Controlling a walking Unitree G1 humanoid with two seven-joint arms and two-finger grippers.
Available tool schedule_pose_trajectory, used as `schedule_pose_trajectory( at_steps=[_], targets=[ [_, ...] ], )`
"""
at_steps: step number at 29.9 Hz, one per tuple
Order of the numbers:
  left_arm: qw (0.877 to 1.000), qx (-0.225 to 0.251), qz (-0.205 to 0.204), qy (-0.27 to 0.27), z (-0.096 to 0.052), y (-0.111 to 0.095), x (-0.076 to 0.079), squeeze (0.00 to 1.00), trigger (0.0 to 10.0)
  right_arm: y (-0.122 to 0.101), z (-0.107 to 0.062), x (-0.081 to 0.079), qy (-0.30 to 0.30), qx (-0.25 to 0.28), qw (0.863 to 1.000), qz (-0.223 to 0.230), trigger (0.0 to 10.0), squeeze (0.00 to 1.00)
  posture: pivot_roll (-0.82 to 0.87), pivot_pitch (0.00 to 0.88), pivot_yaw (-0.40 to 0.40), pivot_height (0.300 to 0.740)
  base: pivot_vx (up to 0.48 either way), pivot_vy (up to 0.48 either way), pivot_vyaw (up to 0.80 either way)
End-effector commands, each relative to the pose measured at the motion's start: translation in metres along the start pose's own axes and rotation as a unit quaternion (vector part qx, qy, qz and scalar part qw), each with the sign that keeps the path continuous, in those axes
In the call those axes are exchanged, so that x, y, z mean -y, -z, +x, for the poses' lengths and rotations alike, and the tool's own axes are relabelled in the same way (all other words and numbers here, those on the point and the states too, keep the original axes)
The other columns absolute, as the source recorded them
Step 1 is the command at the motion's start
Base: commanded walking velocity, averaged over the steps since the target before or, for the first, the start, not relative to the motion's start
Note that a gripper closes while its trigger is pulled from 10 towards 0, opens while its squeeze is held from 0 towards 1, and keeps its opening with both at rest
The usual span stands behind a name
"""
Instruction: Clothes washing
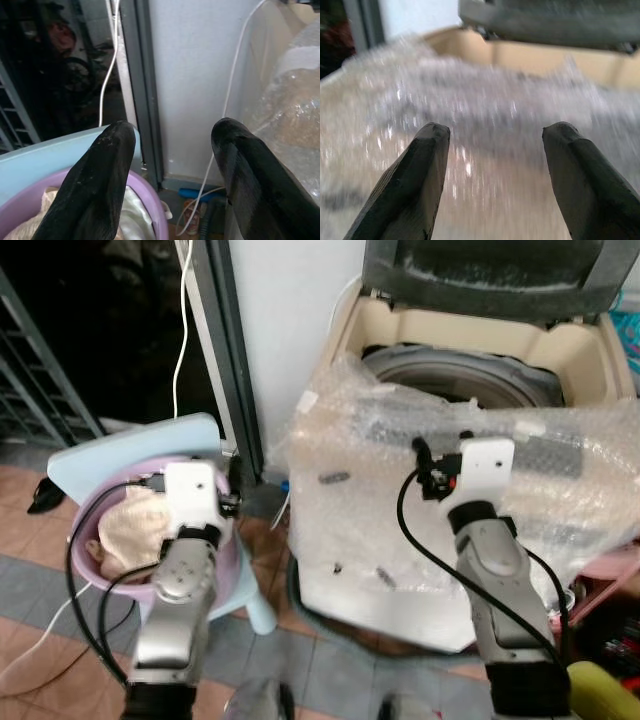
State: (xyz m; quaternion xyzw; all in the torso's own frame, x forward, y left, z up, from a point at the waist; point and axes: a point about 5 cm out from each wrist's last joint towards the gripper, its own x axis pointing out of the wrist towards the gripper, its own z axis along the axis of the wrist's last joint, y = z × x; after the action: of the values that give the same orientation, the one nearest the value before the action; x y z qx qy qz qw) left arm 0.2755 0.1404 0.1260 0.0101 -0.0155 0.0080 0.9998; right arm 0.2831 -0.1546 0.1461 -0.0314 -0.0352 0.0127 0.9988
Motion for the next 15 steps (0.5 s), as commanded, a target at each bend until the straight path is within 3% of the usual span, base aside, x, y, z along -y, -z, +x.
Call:
schedule_pose_trajectory(
  at_steps=[1, 2, 6, 12, 15],
  targets=[
    [1.0, -0.001, -0.002, 0.003, 0.0, 0.0, 0.005, 0.0, 10.0, 0.001, -0.003, -0.002, 0.01, -0.013, 1.0, -0.013, 10.0, 0.0, -0.03, 0.039, 0.061, 0.74, 0.0, 0.48, 0.0],
    [1.0, -0.001, -0.002, 0.001, 0.0, 0.0, 0.005, 0.0, 10.0, 0.002, -0.004, -0.004, 0.005, -0.013, 1.0, -0.025, 10.0, 0.0, -0.03, 0.039, 0.061, 0.74, 0.0, 0.48, 0.0],
    [1.0, 0.0, 0.0, -0.009, 0.001, 0.0, 0.004, 0.0, 10.0, 0.003, -0.004, -0.011, -0.027, -0.016, 0.999, 0.031, 10.0, 0.0, -0.03, 0.043, 0.062, 0.74, 0.0, 0.48, 0.0],
    [1.0, -0.004, -0.002, -0.009, 0.0, 0.002, 0.005, 0.0, 10.0, 0.011, -0.006, -0.003, -0.008, -0.064, 0.998, 0.017, 10.0, 0.0, -0.03, 0.042, 0.056, 0.74, 0.0, 0.48, 0.0],
    [1.0, 0.011, 0.0, -0.009, 0.0, -0.001, 0.005, 0.0, 10.0, 0.011, -0.006, -0.003, -0.021, -0.059, 0.998, 0.015, 10.0, 0.0, -0.02, 0.042, 0.054, 0.74, 0.0, 0.48, 0.0]
  ],
)
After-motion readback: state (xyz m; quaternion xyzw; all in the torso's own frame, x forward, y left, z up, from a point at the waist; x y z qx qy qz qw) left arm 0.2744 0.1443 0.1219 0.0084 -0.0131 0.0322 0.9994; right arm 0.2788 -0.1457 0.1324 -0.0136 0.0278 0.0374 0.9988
